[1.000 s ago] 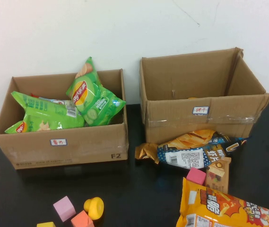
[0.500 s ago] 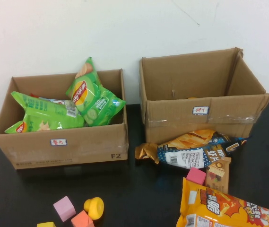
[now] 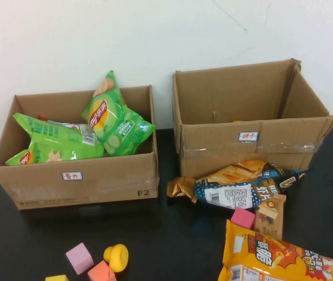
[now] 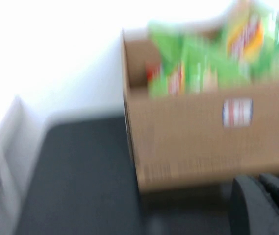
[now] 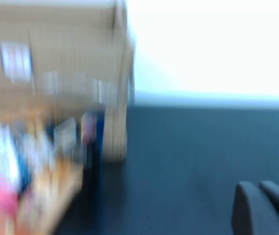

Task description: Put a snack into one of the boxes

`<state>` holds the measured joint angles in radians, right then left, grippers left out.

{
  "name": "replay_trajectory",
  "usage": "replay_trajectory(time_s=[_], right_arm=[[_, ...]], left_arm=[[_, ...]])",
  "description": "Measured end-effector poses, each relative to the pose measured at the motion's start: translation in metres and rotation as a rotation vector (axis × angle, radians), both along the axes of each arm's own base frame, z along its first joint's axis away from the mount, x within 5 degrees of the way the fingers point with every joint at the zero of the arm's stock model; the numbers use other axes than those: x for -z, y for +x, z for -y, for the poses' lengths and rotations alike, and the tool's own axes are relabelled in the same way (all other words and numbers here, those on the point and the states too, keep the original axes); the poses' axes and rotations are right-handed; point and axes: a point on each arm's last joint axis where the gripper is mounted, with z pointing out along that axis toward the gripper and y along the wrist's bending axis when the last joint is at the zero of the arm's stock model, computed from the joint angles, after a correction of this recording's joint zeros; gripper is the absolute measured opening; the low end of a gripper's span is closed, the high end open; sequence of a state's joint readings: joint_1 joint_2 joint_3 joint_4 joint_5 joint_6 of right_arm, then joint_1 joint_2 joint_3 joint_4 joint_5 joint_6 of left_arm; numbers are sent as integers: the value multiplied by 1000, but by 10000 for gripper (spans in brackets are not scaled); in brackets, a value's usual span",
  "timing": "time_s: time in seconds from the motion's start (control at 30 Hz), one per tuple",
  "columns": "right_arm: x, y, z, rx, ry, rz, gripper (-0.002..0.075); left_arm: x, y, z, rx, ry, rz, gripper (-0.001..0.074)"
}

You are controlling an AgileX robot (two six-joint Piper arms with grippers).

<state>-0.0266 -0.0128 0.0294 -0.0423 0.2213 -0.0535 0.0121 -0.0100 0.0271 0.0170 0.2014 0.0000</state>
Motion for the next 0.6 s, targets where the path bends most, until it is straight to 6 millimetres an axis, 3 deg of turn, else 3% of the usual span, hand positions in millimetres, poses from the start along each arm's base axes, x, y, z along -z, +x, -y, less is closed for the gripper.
replay_trajectory(time_s=[0.17, 0.2, 0.37, 0.47, 0.6], right_arm=[[-34, 1, -1, -11, -11, 378, 1], [-47, -2, -1, -15, -17, 524, 1], [-74, -16, -3, -34, 18, 853, 1], [-81, -22, -3, -44, 44, 960, 1], [-81, -22, -3, -45, 53, 964, 1]], left_arm=[[-23, 1, 1, 8, 10, 255, -1], [-36, -1, 1, 13, -5, 394, -1], [-60, -10, 2, 26, -6, 678, -1], [-70, -17, 3, 33, -5, 816, -2], [-79, -25, 3, 39, -2, 940, -1]])
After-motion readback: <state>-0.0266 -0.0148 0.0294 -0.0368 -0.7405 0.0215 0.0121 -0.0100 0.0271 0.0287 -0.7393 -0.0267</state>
